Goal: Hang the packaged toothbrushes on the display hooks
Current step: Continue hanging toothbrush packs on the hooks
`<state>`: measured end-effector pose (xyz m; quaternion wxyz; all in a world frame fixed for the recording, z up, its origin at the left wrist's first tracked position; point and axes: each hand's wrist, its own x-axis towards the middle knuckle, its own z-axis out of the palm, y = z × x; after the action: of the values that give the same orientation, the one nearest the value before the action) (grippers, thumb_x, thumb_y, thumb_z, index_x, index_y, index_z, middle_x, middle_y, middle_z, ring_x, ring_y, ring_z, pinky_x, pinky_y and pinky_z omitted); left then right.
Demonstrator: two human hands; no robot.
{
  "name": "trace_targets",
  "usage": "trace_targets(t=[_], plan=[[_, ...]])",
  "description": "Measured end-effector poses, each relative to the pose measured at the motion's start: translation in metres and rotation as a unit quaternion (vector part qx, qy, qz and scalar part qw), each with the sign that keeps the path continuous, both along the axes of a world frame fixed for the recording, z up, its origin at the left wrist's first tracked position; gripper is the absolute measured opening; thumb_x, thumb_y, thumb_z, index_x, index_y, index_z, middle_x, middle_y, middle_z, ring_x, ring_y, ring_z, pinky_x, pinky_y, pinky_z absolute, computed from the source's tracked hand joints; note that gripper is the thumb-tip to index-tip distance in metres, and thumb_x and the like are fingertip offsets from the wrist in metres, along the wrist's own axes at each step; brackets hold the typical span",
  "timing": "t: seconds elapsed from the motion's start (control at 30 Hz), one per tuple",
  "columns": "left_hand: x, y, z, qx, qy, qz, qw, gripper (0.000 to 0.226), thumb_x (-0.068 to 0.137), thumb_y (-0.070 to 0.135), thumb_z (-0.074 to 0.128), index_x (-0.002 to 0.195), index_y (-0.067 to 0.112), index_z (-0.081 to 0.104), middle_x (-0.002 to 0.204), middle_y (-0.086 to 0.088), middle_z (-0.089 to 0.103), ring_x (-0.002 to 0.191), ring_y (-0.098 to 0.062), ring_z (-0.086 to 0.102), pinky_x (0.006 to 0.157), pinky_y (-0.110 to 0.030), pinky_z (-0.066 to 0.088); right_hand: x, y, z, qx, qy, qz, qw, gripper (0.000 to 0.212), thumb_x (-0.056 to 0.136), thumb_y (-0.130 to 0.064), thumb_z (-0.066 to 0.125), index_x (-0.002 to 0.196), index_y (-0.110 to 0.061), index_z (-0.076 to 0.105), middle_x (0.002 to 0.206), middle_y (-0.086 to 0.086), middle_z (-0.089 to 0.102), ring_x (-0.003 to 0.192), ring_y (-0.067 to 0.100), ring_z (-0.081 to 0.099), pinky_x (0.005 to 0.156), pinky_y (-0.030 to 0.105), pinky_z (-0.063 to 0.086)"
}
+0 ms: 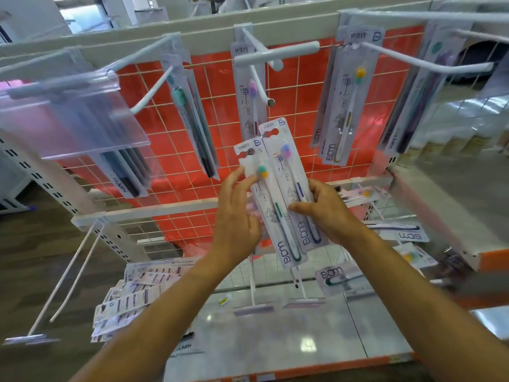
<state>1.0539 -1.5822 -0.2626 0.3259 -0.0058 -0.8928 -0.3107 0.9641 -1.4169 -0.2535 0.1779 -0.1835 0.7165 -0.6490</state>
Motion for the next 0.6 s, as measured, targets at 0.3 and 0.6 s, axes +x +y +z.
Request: trace_targets(t=[0.3,0.6], plan=[[0.003,0.029,-0.014,0.258,-0.106,-0.042,0.959,0.061,0.086,0.027,0.053,0.136,0.048,0.026,0.142,-0.001,0.047,0.124,-0.025,0.055,0.094,-0.048,0.054,0.013,-0.003,0.001,-0.034,0.016,-0.02,0.999,0.031,0.085,0.002,0.066,0.107,-0.018,0.058,0.101,0.0,0.07,0.088,0.011,0.07,0.071,0.023,0.058],[0.005,0.031,-0.007,0.305,-0.087,-0.063,0.946,0.08,0.085,0.008,0.071,0.14,0.044,0.026,0.135,0.026,0.04,0.129,-0.016,0.052,0.092,-0.042,0.056,0.019,-0.001,-0.005,-0.073,-0.013,0.003,0.997,0.027,0.089,-0.003,0.063,0.115,-0.012,0.059,0.107,0.003,0.07,0.094,0.012,0.07,0.074,0.025,0.058]])
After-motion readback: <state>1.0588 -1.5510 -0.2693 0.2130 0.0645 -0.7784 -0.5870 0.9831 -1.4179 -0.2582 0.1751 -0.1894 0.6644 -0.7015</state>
